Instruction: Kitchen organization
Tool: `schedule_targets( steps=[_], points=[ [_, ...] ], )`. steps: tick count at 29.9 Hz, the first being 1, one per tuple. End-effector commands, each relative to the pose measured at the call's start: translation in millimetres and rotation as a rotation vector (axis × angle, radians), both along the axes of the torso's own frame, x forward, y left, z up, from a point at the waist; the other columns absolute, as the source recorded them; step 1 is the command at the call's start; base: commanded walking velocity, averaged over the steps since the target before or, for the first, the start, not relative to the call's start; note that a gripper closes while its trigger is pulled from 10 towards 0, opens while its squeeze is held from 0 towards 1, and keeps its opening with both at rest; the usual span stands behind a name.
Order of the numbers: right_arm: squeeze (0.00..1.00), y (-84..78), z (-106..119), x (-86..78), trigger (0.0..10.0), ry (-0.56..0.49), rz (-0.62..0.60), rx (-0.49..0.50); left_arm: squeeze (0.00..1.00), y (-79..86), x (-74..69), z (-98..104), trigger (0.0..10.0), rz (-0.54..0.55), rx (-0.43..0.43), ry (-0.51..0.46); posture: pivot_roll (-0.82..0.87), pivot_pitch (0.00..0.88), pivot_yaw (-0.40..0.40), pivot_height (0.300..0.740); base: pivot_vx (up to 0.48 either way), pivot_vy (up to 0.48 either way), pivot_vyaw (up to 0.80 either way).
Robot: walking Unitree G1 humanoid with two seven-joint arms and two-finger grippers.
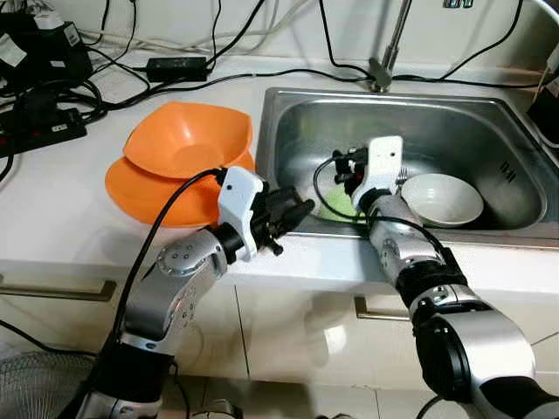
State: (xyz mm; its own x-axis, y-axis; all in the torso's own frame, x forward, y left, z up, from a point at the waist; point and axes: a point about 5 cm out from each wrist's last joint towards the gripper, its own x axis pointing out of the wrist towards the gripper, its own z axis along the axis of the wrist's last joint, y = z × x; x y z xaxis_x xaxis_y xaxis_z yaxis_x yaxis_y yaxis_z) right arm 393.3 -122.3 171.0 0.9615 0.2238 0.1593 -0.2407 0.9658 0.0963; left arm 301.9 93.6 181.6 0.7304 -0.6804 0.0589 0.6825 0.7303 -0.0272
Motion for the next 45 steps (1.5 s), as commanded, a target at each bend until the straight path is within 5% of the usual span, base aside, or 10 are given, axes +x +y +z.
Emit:
schedule_targets(
  steps=[1,9,13,17,18,19,26,33,34,45],
  points=[
    [0.00,2.9,22.2,1.2,10.0,-0.106,0.028,0.071,0.00,3.9,5.5,11.1,10.0,0.043,-0.011,-0.054,0.12,0.043,-0.008,0.740,0.000,0.000,0.00],
    [0.00,18.8,39.2,-18.3,10.0,-0.240,0.228,0.249,0.00,27.5,21.7,37.7,10.0,0.237,-0.074,-0.155,0.11,0.048,-0.005,0.740,0.000,0.000,0.00],
    [0.00,22.4,3.3,-33.2,10.0,-0.146,0.281,0.283,0.00,68.0,32.2,65.7,10.0,0.444,-0.114,-0.231,0.11,0.053,-0.001,0.740,0.000,0.000,0.00],
    [0.00,21.7,-9.1,-37.8,10.0,-0.102,0.281,0.300,0.00,90.1,35.2,74.7,10.0,0.548,-0.129,-0.250,0.11,0.055,0.000,0.740,0.000,0.000,0.00],
    [0.00,21.2,-17.8,-40.5,10.0,-0.072,0.278,0.300,0.04,106.2,36.3,77.0,10.0,0.620,-0.135,-0.246,0.12,0.058,-0.001,0.740,0.000,0.000,0.00],
    [0.00,20.7,-24.8,-42.6,10.0,-0.047,0.273,0.303,1.00,120.7,36.4,78.6,10.0,0.681,-0.140,-0.242,0.12,0.058,0.000,0.740,0.000,0.000,0.00],
    [0.00,19.1,-36.5,-47.9,10.0,0.015,0.267,0.326,1.00,169.7,30.9,63.7,10.0,0.888,-0.129,-0.130,0.12,0.057,-0.002,0.740,0.000,0.000,0.00],
    [0.00,23.8,-35.5,-47.1,10.0,0.021,0.280,0.335,1.00,181.5,25.8,63.0,10.0,0.890,-0.134,-0.084,0.14,0.050,-0.007,0.740,0.000,0.000,0.00],
    [0.00,24.3,-35.4,-47.0,10.0,0.021,0.281,0.335,0.00,180.5,25.5,60.9,10.0,0.870,-0.128,-0.062,0.14,0.049,-0.006,0.740,0.000,0.000,0.00],
    [0.00,16.0,-25.0,-45.2,10.0,-0.021,0.250,0.252,0.00,170.8,16.5,51.8,10.0,0.711,-0.083,0.030,0.13,0.035,-0.001,0.740,0.000,0.000,0.00]
  ],
)
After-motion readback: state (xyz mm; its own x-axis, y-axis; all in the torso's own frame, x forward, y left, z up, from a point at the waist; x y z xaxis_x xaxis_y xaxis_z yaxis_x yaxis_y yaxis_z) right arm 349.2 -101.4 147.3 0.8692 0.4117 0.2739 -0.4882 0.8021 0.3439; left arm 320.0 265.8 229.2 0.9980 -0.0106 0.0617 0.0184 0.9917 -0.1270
